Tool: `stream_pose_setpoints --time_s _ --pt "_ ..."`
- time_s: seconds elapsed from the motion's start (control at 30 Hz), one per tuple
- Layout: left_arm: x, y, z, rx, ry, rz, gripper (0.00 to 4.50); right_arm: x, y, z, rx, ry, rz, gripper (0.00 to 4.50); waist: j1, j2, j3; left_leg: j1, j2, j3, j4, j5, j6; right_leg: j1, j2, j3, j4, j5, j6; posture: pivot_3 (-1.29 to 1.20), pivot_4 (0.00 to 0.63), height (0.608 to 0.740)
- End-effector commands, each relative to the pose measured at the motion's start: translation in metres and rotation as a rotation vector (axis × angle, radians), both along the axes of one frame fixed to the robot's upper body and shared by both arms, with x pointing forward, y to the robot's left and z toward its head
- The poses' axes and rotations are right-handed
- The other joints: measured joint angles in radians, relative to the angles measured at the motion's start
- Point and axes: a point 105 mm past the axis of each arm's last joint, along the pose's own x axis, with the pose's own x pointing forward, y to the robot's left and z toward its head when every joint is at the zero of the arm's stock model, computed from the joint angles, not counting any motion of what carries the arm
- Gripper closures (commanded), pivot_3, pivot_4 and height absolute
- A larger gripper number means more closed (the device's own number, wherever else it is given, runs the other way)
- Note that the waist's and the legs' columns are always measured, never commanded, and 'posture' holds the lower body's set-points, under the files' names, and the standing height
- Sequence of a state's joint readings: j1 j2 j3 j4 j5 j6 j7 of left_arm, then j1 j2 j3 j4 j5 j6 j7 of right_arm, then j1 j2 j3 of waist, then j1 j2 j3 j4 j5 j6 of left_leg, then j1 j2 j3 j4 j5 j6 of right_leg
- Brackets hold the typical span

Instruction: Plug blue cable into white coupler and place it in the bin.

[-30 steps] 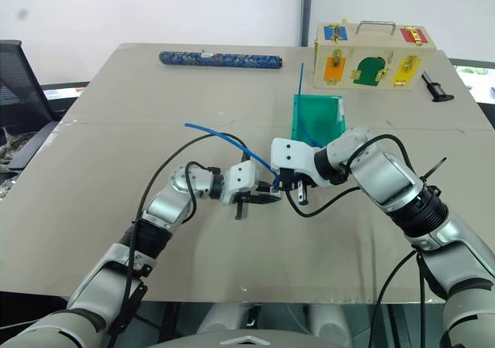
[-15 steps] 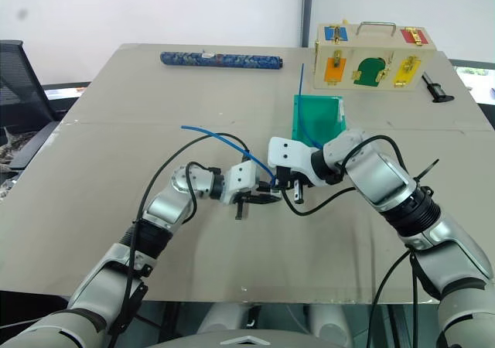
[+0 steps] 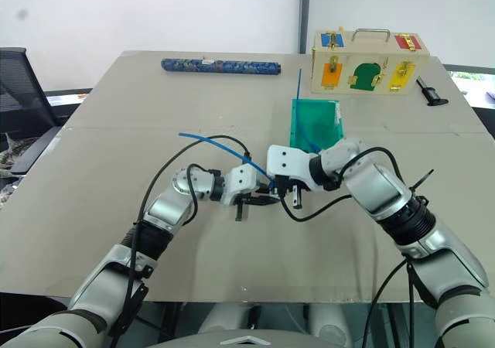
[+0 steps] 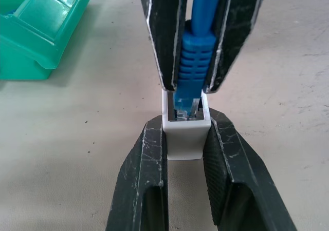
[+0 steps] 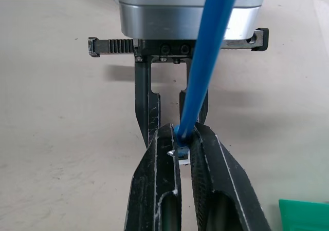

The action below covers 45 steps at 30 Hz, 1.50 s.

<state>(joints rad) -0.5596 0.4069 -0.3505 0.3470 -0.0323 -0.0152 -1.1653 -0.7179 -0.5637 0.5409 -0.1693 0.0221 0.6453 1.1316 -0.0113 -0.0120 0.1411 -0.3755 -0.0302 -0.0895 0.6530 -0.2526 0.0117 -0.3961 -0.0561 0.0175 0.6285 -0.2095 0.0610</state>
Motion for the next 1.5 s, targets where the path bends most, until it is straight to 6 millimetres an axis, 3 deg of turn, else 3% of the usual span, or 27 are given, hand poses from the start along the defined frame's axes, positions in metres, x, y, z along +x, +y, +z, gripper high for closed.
stream_pose_setpoints --time_s 0.03,0.27,0.53,0.63,0.7,0.8,1.03,1.13,1.2,1.33,1.5 --pt "0.002 -0.007 0.005 -0.024 -0.021 0.003 4.16 -0.018 -0.009 -0.057 -0.112 0.178 -0.016 4.50 0.000 0.000 -0.003 0.000 0.000 0.000 0.000 0.000 0.000 0.000 0.000 0.000 0.000 0.000 0.001 0.00 0.150 0.738" --pt "0.002 -0.007 0.005 -0.026 -0.021 -0.004 4.16 -0.016 -0.017 -0.074 -0.100 0.253 -0.077 4.50 -0.002 0.000 -0.006 0.014 0.001 0.000 -0.004 0.000 0.000 0.012 0.000 0.001 -0.002 -0.005 0.000 0.00 0.150 0.738" --pt "0.002 -0.007 0.005 -0.024 -0.020 -0.011 4.16 -0.015 -0.021 -0.082 -0.063 0.322 -0.089 4.50 -0.002 0.001 -0.011 0.015 0.001 -0.001 -0.005 0.000 0.000 0.012 0.000 0.001 -0.002 -0.005 0.001 0.00 0.150 0.738" --pt "0.003 -0.007 0.006 -0.026 -0.020 -0.011 4.16 -0.008 -0.012 -0.070 0.028 0.284 -0.084 4.50 -0.003 0.001 -0.013 0.015 0.001 -0.001 -0.005 0.000 0.000 0.012 0.000 0.001 -0.002 -0.005 0.001 0.00 0.150 0.738" --pt "0.003 -0.006 0.007 -0.028 -0.020 -0.008 4.16 0.006 -0.003 -0.045 0.168 0.174 -0.085 4.50 -0.003 0.001 -0.012 0.015 0.002 -0.001 -0.005 0.000 0.000 0.012 0.000 0.001 -0.002 -0.005 0.001 0.00 0.150 0.738" --pt "0.003 -0.004 0.008 -0.035 -0.014 0.003 4.16 0.010 0.002 -0.002 0.334 0.010 -0.032 3.61 -0.004 0.002 -0.006 0.014 0.002 -0.001 -0.005 0.000 0.000 0.011 0.001 0.001 -0.002 -0.005 0.001 0.00 0.150 0.738" --pt "0.003 -0.002 0.017 -0.082 0.016 0.038 4.16 -0.002 -0.023 0.063 0.579 -0.191 -0.097 0.12 0.001 0.006 0.001 -0.012 0.000 -0.002 -0.002 0.000 0.000 -0.013 0.000 0.002 0.000 0.000 0.000 0.00 0.150 0.738" --pt "0.002 0.002 0.028 -0.114 0.043 0.060 4.16 -0.022 -0.045 0.085 0.686 -0.247 -0.180 0.04 0.003 0.006 0.002 -0.020 0.000 -0.002 -0.003 0.000 0.000 -0.020 -0.001 0.001 -0.002 0.000 0.000 0.00 0.150 0.738" --pt "0.003 0.000 0.041 -0.175 0.068 0.095 4.16 -0.036 -0.057 0.087 0.717 -0.254 -0.253 0.04 0.001 0.006 0.003 -0.022 0.000 -0.003 -0.003 0.000 0.000 -0.021 -0.002 0.000 -0.002 0.000 0.000 0.00 0.150 0.738" --pt "0.010 -0.010 0.080 -0.318 0.173 0.176 4.16 -0.049 -0.081 0.079 0.693 -0.346 -0.472 0.04 0.006 0.003 0.008 -0.022 0.000 -0.003 -0.003 0.000 0.000 -0.021 -0.003 -0.001 -0.002 0.000 0.001 0.00 0.150 0.738" --pt "0.014 -0.017 0.119 -0.337 0.364 0.207 4.16 -0.065 -0.107 0.061 0.672 -0.394 -0.701 0.04 0.000 0.000 0.010 -0.020 0.000 0.000 0.000 0.000 0.000 -0.018 0.000 -0.002 -0.001 -0.003 0.005 0.00 0.150 0.738"
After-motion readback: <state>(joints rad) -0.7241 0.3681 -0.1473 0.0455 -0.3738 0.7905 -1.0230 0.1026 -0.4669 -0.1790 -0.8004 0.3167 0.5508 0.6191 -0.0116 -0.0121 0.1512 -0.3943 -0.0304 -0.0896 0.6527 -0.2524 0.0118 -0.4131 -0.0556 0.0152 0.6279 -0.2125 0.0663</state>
